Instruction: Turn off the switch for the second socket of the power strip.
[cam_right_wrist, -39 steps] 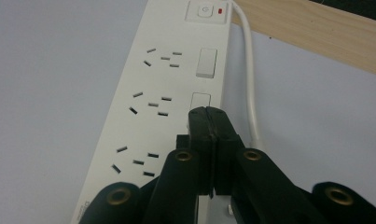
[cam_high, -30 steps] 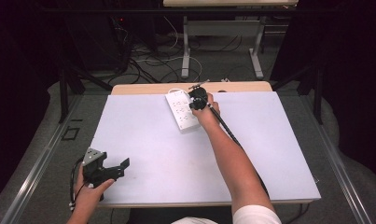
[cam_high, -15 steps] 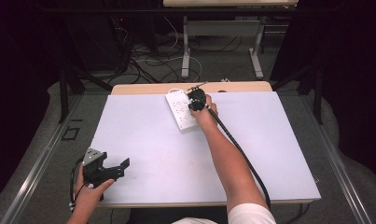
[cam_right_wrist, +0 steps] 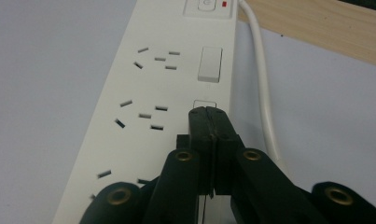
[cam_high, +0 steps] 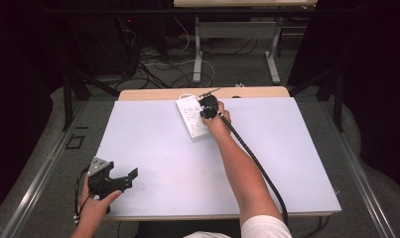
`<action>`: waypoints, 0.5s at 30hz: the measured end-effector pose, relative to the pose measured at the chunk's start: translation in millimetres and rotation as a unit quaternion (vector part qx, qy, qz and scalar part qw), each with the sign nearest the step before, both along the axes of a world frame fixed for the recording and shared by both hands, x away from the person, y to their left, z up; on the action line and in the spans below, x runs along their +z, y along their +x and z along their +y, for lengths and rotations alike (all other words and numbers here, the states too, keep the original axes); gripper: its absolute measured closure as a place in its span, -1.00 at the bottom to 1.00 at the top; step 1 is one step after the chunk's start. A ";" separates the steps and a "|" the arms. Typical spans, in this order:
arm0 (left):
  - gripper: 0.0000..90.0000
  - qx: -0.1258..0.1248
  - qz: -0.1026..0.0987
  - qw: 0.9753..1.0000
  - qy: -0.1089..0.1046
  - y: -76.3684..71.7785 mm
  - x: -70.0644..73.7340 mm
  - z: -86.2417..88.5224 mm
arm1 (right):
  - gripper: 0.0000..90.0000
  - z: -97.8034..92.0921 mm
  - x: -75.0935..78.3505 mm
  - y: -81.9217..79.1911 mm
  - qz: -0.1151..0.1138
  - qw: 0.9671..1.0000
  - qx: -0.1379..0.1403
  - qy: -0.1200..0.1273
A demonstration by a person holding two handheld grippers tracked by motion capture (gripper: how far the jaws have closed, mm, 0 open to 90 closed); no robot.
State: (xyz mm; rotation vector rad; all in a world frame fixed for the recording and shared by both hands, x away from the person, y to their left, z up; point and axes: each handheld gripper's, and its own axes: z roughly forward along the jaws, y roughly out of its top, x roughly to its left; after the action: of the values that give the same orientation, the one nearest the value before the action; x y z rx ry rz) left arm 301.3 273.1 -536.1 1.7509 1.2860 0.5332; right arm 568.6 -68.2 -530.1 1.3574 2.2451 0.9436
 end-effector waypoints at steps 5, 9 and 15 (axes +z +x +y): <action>-0.97 -0.001 0.000 1.000 0.000 0.1 -0.3 -0.8 | 1.00 -0.5 -0.9 -0.4 -0.002 1.000 0.004 -0.001; -0.97 -0.001 0.000 1.000 0.001 0.1 -0.2 -0.7 | 1.00 -0.4 0.3 -0.3 0.006 1.000 0.000 0.001; -0.97 -0.001 0.002 1.000 -0.001 -0.1 -0.2 -1.1 | 1.00 -1.3 -1.1 0.3 0.007 1.000 -0.004 0.016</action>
State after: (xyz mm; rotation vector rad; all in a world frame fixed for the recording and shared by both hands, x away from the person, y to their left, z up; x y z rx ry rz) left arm 301.2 271.9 -536.2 1.7532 1.2875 0.5271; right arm 568.9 -69.5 -531.2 1.3893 2.2436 0.9741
